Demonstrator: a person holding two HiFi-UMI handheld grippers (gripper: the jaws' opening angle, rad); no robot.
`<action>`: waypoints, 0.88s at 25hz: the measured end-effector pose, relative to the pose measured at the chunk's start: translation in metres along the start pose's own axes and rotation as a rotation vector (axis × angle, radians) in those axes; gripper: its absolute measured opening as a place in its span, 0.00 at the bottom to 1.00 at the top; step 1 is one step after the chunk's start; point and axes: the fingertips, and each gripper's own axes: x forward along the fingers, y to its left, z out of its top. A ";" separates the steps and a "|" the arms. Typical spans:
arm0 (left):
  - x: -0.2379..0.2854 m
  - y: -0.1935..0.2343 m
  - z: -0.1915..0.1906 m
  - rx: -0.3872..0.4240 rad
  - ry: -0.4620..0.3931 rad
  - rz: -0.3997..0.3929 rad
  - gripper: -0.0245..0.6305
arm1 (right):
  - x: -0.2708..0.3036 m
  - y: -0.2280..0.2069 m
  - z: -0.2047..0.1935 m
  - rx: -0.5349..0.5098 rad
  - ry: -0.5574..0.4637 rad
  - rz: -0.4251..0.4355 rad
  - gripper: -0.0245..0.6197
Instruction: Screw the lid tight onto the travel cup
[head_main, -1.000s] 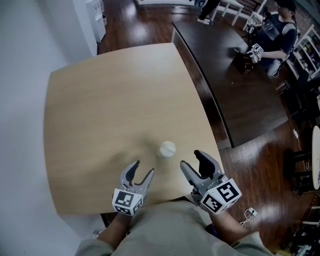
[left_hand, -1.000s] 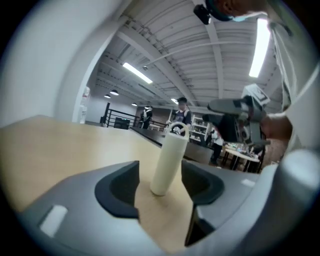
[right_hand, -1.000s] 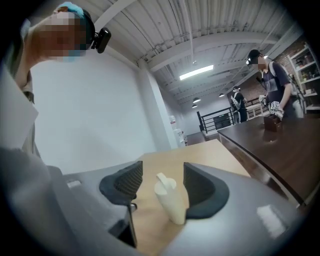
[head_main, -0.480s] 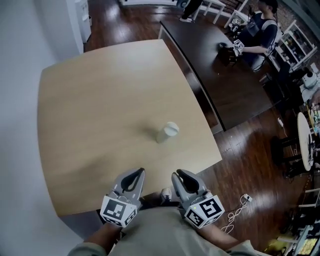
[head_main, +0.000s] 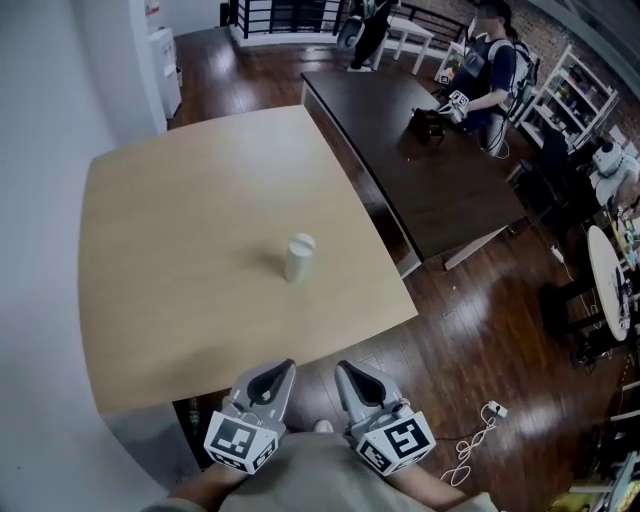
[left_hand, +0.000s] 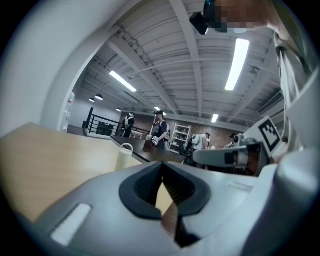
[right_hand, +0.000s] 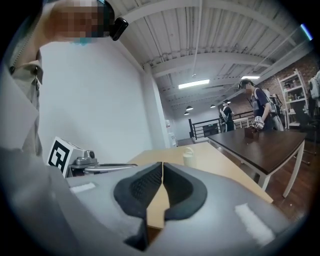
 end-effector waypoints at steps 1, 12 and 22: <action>-0.004 -0.011 -0.004 0.012 -0.003 0.017 0.04 | -0.011 0.000 -0.003 -0.005 -0.011 0.011 0.04; -0.077 -0.118 -0.055 0.049 0.058 0.221 0.04 | -0.114 0.013 -0.036 0.039 -0.064 0.123 0.04; -0.096 -0.133 -0.012 0.129 -0.025 0.214 0.04 | -0.144 0.041 -0.030 0.019 -0.131 0.073 0.04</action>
